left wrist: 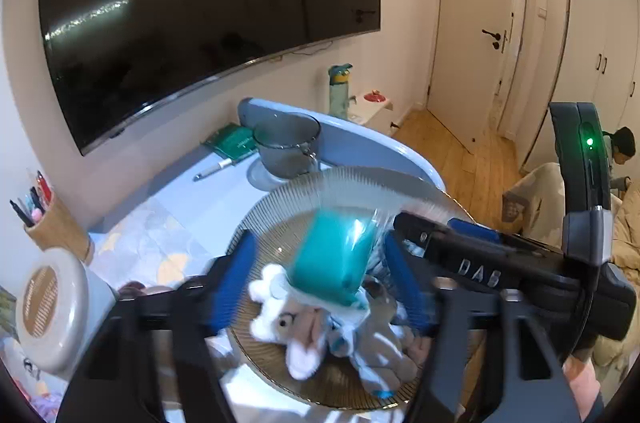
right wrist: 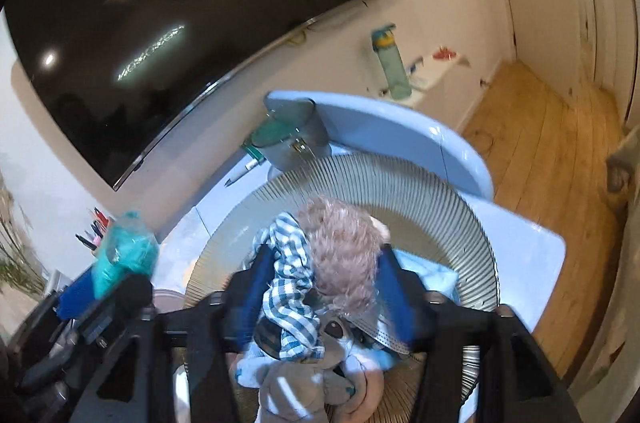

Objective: Organize soft objects
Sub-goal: 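Open left tool over the bowl while right tool releases the scrunchie and pompom, then move both open tools back to the bed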

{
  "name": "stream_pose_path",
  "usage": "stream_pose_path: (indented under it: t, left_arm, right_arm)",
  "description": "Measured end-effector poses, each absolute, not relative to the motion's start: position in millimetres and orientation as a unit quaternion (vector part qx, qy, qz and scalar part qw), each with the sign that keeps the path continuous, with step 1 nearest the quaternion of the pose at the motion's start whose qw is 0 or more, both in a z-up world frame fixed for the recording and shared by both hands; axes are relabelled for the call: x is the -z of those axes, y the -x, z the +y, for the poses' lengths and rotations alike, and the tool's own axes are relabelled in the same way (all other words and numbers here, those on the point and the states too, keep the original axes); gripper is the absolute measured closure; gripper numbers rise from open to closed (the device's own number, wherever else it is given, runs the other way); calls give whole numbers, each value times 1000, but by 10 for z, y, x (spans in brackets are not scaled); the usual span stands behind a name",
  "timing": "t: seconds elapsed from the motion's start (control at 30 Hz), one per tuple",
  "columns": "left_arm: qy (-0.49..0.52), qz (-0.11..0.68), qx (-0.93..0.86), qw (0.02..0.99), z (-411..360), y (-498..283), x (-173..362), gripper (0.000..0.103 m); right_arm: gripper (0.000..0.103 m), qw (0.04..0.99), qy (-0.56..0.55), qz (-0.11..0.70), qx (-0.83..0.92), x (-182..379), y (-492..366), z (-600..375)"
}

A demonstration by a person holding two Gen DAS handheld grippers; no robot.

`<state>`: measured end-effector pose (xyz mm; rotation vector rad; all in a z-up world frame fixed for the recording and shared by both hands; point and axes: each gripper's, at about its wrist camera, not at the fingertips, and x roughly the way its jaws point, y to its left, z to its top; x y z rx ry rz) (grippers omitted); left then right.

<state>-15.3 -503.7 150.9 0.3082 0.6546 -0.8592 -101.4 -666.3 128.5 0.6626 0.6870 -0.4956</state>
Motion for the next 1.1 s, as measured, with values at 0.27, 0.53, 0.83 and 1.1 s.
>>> stream_pose_path:
  t: [0.27,0.53,0.83,1.1]
  left_arm:
    - [-116,295,433,844,-4721,352,-1742,19]
    - [-91,235,418,873,-3742,665,-2276,19]
    - [-47,181,293,938,-2072,772,-2700,14]
    - [29,207,129,969,-501,624,-2375,12]
  right_arm:
    - [37,862,-324,301,248,-1424,1383,-6604]
    - [37,890,-287,284,211,-1708,1528,-6022]
    - [37,937,-192,280,78,-2054,1257,-4672]
    - [22,947,-63,312,-39,-1858,751,-3184]
